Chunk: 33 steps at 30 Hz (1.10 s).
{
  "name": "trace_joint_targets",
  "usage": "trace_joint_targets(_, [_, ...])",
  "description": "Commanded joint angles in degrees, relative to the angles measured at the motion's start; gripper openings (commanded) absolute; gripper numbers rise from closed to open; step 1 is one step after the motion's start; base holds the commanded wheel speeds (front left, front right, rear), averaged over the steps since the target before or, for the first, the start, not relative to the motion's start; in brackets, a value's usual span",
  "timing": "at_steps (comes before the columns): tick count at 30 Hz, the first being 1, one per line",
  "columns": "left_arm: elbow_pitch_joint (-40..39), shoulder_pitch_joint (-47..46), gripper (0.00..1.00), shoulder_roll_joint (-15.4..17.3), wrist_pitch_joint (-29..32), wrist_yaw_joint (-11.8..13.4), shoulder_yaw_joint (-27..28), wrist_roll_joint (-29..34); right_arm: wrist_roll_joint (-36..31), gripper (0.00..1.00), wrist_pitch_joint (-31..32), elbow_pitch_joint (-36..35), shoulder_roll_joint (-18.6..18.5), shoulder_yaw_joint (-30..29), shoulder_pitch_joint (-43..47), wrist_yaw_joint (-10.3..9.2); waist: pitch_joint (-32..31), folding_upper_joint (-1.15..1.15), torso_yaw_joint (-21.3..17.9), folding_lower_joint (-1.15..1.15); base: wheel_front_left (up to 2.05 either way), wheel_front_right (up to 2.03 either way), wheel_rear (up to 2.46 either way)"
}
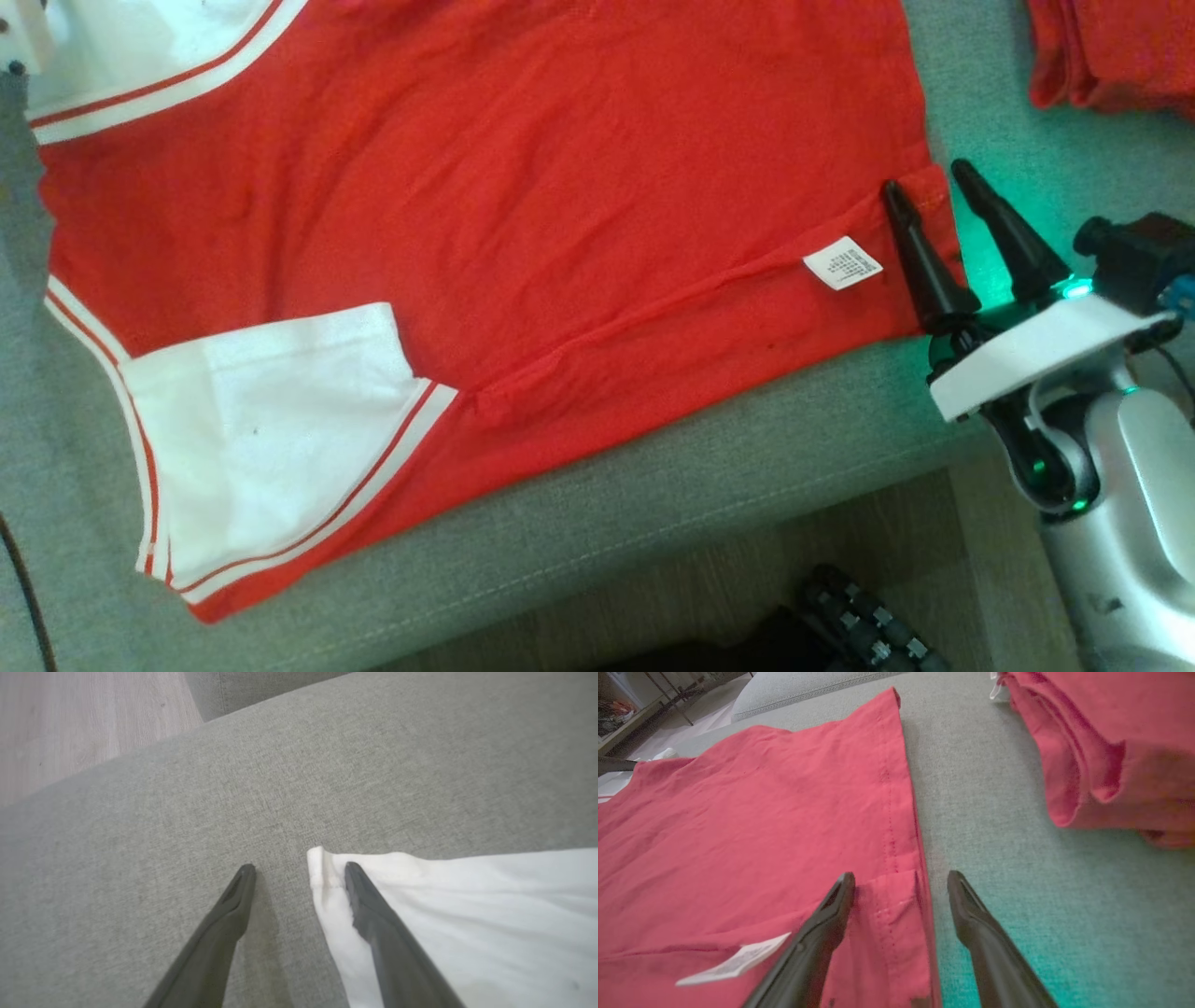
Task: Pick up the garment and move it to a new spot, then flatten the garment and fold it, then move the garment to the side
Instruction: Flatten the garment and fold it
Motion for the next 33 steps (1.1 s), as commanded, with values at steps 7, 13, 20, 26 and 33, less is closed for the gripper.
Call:
trace_joint_targets(7, [-0.63,-0.98,0.08,2.49,3.71,-1.68,-1.05,-1.65,-0.02,1.00,-0.31,-1.70,-1.43,0.86,-0.91,-0.02,0.10,0.00,-0.27,-0.01,0.00,0.00,0.00])
trace_joint_targets(13, [-3.71,-0.52,0.00,2.27,1.35,-2.26,-3.46,-3.71,-0.40,1.00,2.05,-0.79,-0.39,-1.79,-3.27,-0.02,-1.63,0.00,0.58,-0.01,0.00,0.00,0.00])
trace_joint_targets(20, [-8.05,-0.31,0.00,3.15,-2.53,-2.34,-7.72,-6.11,-1.85,1.00,10.01,2.00,3.34,-2.72,-11.53,-0.02,-3.83,0.00,1.94,-0.01,0.00,0.00,0.00])
trace_joint_targets(26, [-10.06,-0.51,0.00,3.99,-4.88,-2.35,-10.75,-7.68,-2.25,1.00,15.84,10.44,6.37,-3.04,-22.46,-0.02,-4.74,0.00,3.54,-0.01,0.00,0.00,0.00])
trace_joint_targets(33, [-11.53,-1.40,0.00,4.94,-5.48,-2.36,-13.71,-9.10,-7.75,1.00,20.52,25.12,9.27,-6.12,-35.23,-0.02,-4.83,0.00,4.61,-0.01,0.00,0.00,0.00])
